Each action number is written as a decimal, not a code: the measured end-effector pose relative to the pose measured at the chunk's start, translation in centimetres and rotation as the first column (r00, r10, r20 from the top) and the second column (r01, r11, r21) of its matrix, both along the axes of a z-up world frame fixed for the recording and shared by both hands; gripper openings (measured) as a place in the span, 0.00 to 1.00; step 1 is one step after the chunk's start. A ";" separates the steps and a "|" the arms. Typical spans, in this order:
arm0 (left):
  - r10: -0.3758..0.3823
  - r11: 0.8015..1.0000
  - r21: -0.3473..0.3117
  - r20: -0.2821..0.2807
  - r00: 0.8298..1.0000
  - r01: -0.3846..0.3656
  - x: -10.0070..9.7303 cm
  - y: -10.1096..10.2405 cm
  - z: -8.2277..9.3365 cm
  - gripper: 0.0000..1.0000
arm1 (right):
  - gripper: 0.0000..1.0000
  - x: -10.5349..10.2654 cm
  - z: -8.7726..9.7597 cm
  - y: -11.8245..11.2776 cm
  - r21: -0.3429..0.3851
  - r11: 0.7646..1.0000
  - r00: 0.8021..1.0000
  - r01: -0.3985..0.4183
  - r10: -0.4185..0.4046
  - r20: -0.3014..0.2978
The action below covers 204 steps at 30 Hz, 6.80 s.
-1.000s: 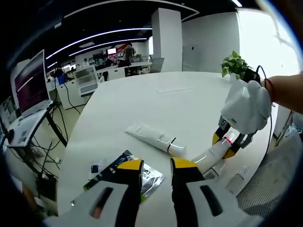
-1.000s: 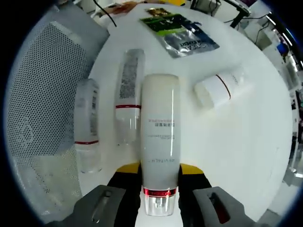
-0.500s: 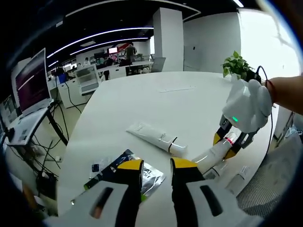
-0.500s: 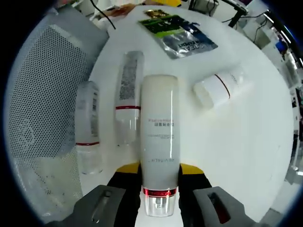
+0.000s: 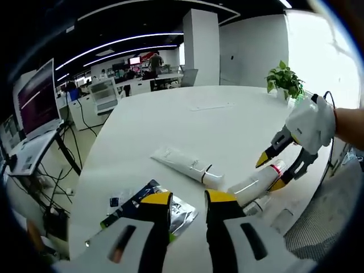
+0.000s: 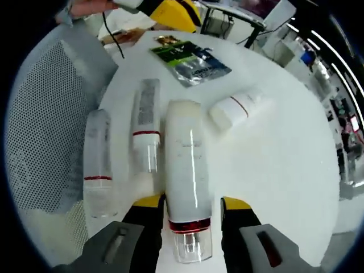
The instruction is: Arrange the skincare products in the storage area until every visible bottle or jar stands upright without overlapping.
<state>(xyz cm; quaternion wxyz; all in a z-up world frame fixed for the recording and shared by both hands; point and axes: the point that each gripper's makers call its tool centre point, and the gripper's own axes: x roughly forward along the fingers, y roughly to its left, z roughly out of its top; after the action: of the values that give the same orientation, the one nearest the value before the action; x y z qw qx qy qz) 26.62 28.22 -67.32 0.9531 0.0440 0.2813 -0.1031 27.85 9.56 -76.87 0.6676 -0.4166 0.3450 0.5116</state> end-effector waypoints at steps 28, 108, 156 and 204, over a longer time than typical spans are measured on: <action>0.015 1.000 0.021 -0.038 0.999 -0.014 -0.2 0.5 -0.8 0.24 | 0.45 -0.6 0.1 -2.9 0.301 0.896 0.945 0.326 -0.322 -0.065; 0.018 0.998 0.063 -0.071 0.997 -0.014 -0.6 0.9 -1.4 0.23 | 0.44 -0.6 -0.1 -3.0 0.279 0.907 0.949 0.314 -0.304 -0.078; 0.001 0.992 0.122 -0.117 0.993 0.013 -0.9 0.6 -2.6 0.23 | 0.35 -0.9 0.1 -2.5 0.253 0.938 0.972 0.236 -0.233 -0.042; -0.287 0.958 -0.009 -0.055 0.956 0.287 -1.3 -5.9 -1.6 0.29 | 0.32 -1.2 0.2 -1.0 0.262 0.952 0.985 0.156 -0.170 0.034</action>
<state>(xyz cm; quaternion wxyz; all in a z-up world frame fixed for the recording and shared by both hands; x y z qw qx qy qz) 25.31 22.34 -68.87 0.9197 0.0812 0.2985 -0.2417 26.63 8.58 -76.64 0.7656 -0.3102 0.2898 0.4834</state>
